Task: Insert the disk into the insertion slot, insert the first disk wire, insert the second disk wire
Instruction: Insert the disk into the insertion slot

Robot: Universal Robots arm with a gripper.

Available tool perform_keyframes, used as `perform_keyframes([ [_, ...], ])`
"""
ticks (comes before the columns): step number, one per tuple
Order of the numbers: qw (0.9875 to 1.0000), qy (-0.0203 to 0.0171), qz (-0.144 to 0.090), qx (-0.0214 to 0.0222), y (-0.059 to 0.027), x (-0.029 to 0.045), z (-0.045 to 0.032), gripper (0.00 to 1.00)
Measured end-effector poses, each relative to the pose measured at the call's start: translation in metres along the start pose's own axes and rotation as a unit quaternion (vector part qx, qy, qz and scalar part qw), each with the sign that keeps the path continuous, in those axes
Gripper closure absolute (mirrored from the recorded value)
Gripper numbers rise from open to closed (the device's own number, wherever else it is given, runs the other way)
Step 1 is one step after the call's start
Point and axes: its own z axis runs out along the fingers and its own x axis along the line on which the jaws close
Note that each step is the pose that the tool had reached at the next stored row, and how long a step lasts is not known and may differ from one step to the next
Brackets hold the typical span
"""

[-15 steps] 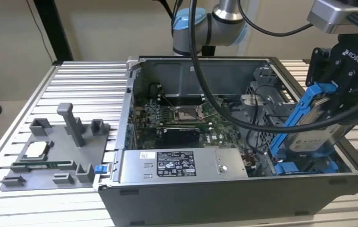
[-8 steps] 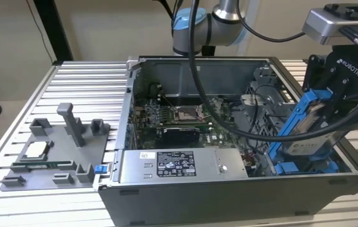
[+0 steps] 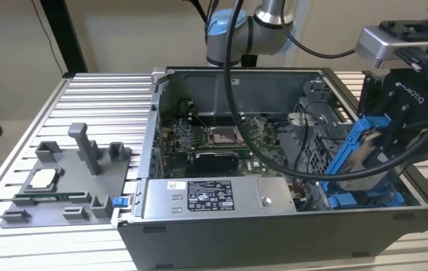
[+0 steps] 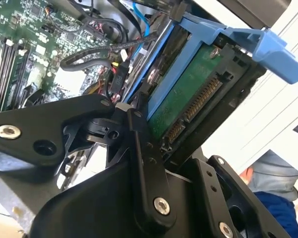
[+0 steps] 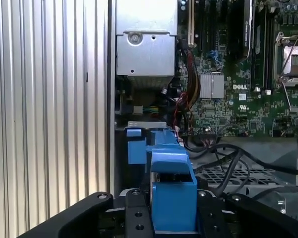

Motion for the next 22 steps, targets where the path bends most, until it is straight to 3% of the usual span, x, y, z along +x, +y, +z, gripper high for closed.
perform_keyframes([
  [6, 1.0000, 0.0000, 0.000, 0.0000, -0.0004, 0.0003, 0.0107, 1.00],
  [17, 1.0000, 0.0001, -0.001, 0.0000, -0.0005, 0.0002, 0.0109, 1.00],
  [18, 1.0000, 0.0001, -0.001, 0.0000, -0.0004, 0.0002, 0.0109, 0.00],
  [22, 1.0000, 0.0001, -0.001, 0.0000, -0.0004, 0.0002, 0.0109, 0.00],
])
